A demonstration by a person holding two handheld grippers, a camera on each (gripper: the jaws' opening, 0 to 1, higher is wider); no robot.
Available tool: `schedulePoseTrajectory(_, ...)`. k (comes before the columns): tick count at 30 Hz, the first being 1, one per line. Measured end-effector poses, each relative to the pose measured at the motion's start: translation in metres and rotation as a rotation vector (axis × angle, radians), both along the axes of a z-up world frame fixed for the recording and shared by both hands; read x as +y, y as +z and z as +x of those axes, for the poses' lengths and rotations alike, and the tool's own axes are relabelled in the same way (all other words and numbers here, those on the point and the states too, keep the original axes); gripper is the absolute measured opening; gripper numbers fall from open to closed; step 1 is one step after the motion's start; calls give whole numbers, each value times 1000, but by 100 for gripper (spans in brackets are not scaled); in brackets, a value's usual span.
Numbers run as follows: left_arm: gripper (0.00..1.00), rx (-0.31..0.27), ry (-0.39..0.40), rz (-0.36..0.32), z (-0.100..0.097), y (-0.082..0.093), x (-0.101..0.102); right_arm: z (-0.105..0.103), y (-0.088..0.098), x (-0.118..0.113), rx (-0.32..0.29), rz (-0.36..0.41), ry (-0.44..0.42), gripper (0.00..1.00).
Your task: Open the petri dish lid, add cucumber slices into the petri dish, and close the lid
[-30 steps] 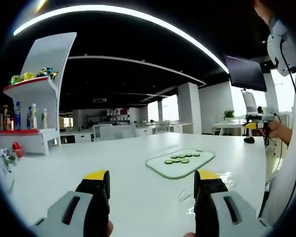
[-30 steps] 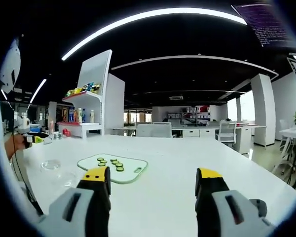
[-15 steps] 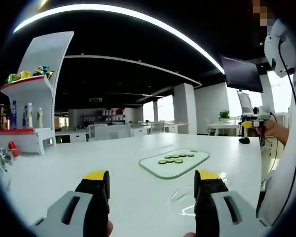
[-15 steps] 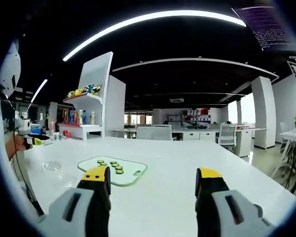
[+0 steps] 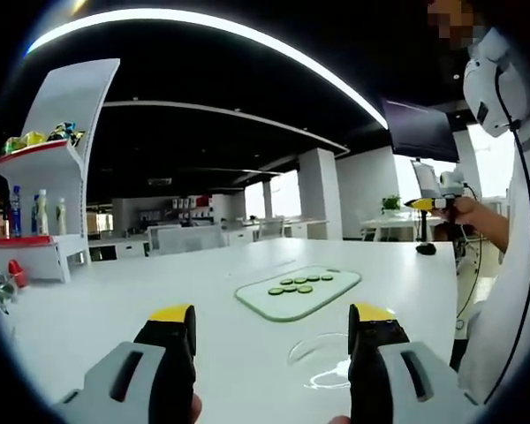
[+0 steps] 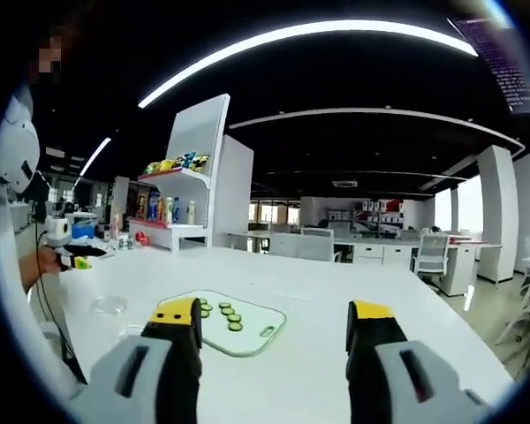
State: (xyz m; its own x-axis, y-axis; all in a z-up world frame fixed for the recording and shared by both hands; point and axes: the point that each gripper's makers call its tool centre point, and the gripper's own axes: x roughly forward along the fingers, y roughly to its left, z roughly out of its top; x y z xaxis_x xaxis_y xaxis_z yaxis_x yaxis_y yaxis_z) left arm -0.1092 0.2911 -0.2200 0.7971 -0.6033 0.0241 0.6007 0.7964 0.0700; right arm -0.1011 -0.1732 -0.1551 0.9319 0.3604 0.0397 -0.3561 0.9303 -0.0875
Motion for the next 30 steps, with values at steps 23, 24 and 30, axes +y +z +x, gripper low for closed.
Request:
schedulePoseTrajectory(23,70,2,-35,11,-12,-4,-6,56,-16,99,204,-177,150,63)
schedulePoseTrajectory(24,70,2,-36,10,-12,-4,-7,58,-18,102,212,-176,155,62)
schedulePoseTrajectory(30,70,4,-46,7,-13,-5,-11,68,-33,116,279,-203,175,62)
